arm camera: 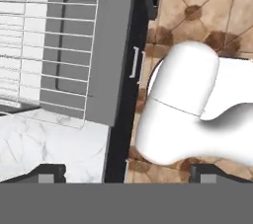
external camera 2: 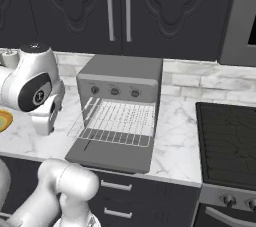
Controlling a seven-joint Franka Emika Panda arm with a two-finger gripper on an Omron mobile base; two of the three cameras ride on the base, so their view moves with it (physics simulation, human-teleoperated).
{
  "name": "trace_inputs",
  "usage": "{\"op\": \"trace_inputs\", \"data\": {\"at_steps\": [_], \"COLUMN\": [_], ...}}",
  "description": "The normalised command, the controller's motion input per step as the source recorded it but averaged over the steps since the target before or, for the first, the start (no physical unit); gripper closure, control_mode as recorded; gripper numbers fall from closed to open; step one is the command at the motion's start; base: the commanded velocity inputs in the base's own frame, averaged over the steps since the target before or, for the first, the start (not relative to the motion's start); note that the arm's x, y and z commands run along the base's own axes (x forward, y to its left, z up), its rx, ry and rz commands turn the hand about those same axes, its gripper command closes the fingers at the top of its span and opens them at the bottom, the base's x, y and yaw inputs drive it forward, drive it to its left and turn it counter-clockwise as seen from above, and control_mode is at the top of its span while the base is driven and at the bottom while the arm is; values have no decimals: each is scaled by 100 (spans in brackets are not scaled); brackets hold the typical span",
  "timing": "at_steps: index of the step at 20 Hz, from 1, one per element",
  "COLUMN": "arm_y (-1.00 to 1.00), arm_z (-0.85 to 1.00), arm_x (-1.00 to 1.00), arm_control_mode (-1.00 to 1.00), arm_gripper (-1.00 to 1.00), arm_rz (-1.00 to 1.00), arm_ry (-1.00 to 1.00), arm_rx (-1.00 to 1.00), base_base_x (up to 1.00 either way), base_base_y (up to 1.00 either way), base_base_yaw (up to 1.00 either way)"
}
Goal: Pick up the bagel from the plate, place it on the toaster oven rack, close the door, and set the timer.
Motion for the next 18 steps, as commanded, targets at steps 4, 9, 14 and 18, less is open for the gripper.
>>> {"op": "trace_inputs", "data": {"at_steps": [4,9,14,18], "arm_y": [70,90,99,97], "arm_z": [-55,-71,-27,-1], "arm_x": [-28,-5,2,29], "arm_control_mode": [-100,-100,-100,-100], "arm_gripper": [-100,-100,-100,-100], "arm_rz": [87,75,61,51], "arm_ry": [4,6,4,10], "arm_rx": [-16,-9,-5,-2], "base_base_x": [0,0,0,0], "base_base_y": [0,0,0,0], "base_base_yaw": [0,0,0,0]}}
